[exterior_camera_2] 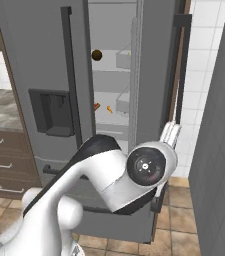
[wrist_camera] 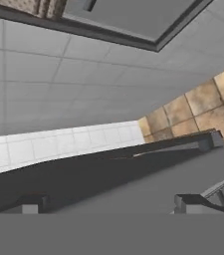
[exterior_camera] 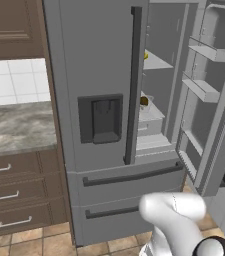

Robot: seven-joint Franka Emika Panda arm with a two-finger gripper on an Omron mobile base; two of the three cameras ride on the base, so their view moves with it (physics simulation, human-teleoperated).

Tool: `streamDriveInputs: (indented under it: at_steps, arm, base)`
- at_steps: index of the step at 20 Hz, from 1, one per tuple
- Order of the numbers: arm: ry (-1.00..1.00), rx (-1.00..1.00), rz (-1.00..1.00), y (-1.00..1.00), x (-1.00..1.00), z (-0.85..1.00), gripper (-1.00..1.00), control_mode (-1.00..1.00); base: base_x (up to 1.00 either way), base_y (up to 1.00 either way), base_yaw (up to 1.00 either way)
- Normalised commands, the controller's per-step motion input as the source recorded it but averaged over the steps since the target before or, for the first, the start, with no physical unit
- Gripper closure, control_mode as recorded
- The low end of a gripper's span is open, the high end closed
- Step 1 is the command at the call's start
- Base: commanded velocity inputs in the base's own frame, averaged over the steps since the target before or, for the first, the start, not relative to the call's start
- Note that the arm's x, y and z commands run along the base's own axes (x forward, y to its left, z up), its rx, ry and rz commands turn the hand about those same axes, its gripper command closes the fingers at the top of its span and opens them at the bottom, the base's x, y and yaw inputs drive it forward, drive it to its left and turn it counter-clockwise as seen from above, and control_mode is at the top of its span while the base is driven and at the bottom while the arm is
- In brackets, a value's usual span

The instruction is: Place the tupperware on the second highest shelf of the fridge. Make space for the tupperware among the existing items by rearranging them on the shelves if needed. Close the fridge door when finished.

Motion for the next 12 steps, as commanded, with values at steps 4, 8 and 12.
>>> streamDriveInputs:
  at_steps: [4,8,12]
  arm:
    - [0.03,0.15,0.13,-0.27,0.56,-0.11,-1.0,-1.0]
    - [0.03,0.12,0.1,-0.19,0.58,-0.15,-1.0,-1.0]
    - [0.0,0.1,0.08,-0.22,0.52,-0.13,-1.0,-1.0]
  base:
    - [0.0,0.0,0.0]
    - [0.0,0.0,0.0]
    - [0.0,0.0,0.0]
